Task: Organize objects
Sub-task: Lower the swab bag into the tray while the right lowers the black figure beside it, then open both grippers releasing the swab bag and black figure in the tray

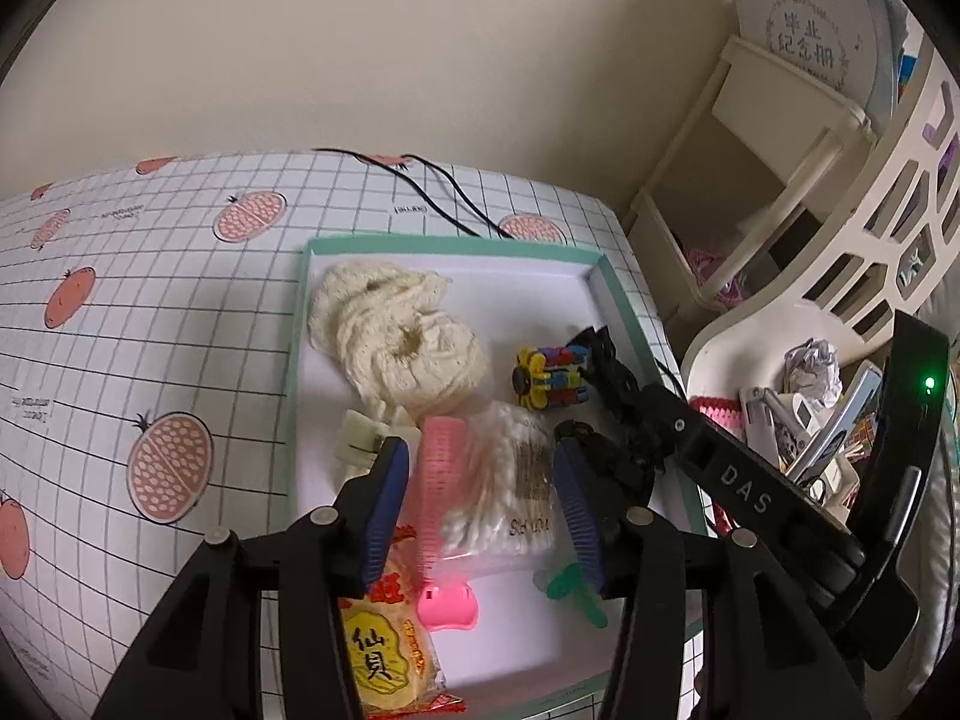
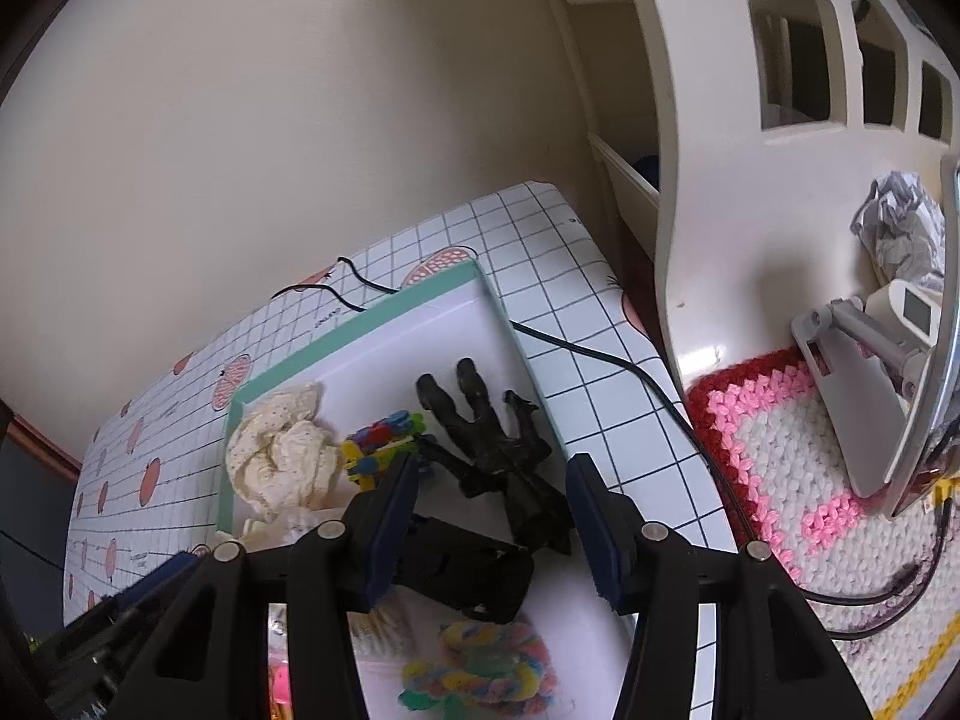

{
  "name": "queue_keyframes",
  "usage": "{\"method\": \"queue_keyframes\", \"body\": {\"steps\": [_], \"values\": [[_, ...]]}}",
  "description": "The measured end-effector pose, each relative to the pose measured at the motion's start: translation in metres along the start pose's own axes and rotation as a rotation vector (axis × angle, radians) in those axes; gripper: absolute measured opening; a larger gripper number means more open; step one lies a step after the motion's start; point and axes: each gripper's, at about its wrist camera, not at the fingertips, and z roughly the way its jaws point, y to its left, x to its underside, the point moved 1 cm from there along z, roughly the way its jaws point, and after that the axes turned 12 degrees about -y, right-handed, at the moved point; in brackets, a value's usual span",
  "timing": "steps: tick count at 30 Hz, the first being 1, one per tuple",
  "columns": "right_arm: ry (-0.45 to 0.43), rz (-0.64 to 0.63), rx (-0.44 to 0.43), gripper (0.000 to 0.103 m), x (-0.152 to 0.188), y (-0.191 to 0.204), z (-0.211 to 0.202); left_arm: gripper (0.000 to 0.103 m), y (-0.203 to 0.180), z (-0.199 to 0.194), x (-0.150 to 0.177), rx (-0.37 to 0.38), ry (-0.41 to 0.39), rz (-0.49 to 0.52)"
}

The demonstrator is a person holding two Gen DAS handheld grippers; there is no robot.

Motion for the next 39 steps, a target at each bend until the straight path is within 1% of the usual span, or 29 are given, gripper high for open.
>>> {"method": "queue_keyframes", "body": {"steps": [2,4,6,10,13,14,16,18,20,21,22,24,25,26,27,28,30,32,33,35,37,39], "values": [[-0.002,-0.012,-0.010,0.055,0.000,0.004,-0.003,0.052,0.005,-0.002,-0.001,-0.007,-0.007,-0.010],[-0.003,-0.028,-0.010,0.055,0.001,0.008,-0.006,0.057,0.012,-0.004,-0.002,-0.015,-0.012,-0.029],[0.002,-0.048,-0.008,0.055,0.004,0.012,-0.008,0.059,0.019,-0.005,-0.002,-0.025,-0.016,-0.046],[0.019,-0.124,-0.004,0.055,0.014,0.028,-0.008,0.062,0.036,-0.005,0.000,-0.059,-0.017,-0.085],[0.025,-0.166,-0.018,0.055,0.019,0.039,-0.011,0.065,0.049,-0.005,0.002,-0.080,-0.013,-0.110],[0.026,-0.175,-0.021,0.056,0.021,0.041,-0.012,0.067,0.052,-0.005,0.003,-0.086,-0.013,-0.116],[0.028,-0.198,-0.022,0.056,0.023,0.047,-0.013,0.077,0.059,-0.005,0.004,-0.098,-0.019,-0.122],[0.029,-0.213,-0.024,0.056,0.026,0.050,-0.016,0.078,0.064,-0.007,0.004,-0.115,-0.028,-0.119],[0.029,-0.221,-0.027,0.057,0.028,0.053,-0.018,0.083,0.071,-0.008,0.006,-0.127,-0.031,-0.124],[0.028,-0.223,-0.026,0.060,0.028,0.054,-0.018,0.088,0.074,-0.009,0.007,-0.133,-0.036,-0.133],[0.026,-0.223,-0.025,0.064,0.029,0.055,-0.019,0.089,0.078,-0.010,0.007,-0.140,-0.041,-0.142],[0.026,-0.221,-0.026,0.067,0.030,0.056,-0.021,0.089,0.085,-0.011,0.009,-0.151,-0.044,-0.157],[0.027,-0.223,-0.027,0.068,0.031,0.057,-0.021,0.091,0.087,-0.012,0.009,-0.157,-0.047,-0.160],[0.027,-0.226,-0.027,0.068,0.032,0.058,-0.022,0.094,0.088,-0.012,0.009,-0.163,-0.050,-0.159],[0.027,-0.229,-0.026,0.071,0.033,0.059,-0.022,0.101,0.089,-0.013,0.010,-0.171,-0.055,-0.157],[0.026,-0.234,-0.026,0.073,0.034,0.060,-0.023,0.102,0.090,-0.014,0.010,-0.180,-0.063,-0.152],[0.026,-0.240,-0.029,0.074,0.035,0.061,-0.024,0.102,0.093,-0.016,0.011,-0.199,-0.075,-0.148],[0.023,-0.242,-0.033,0.080,0.035,0.063,-0.027,0.102,0.097,-0.018,0.011,-0.214,-0.081,-0.151],[0.021,-0.241,-0.038,0.086,0.036,0.063,-0.029,0.103,0.099,-0.019,0.011,-0.220,-0.086,-0.152],[0.017,-0.243,-0.046,0.089,0.036,0.065,-0.031,0.103,0.102,-0.022,0.011,-0.228,-0.095,-0.150],[0.013,-0.243,-0.052,0.096,0.036,0.067,-0.034,0.103,0.103,-0.026,0.010,-0.230,-0.107,-0.146],[0.008,-0.244,-0.058,0.099,0.037,0.070,-0.038,0.103,0.103,-0.031,0.010,-0.224,-0.120,-0.139]]}}
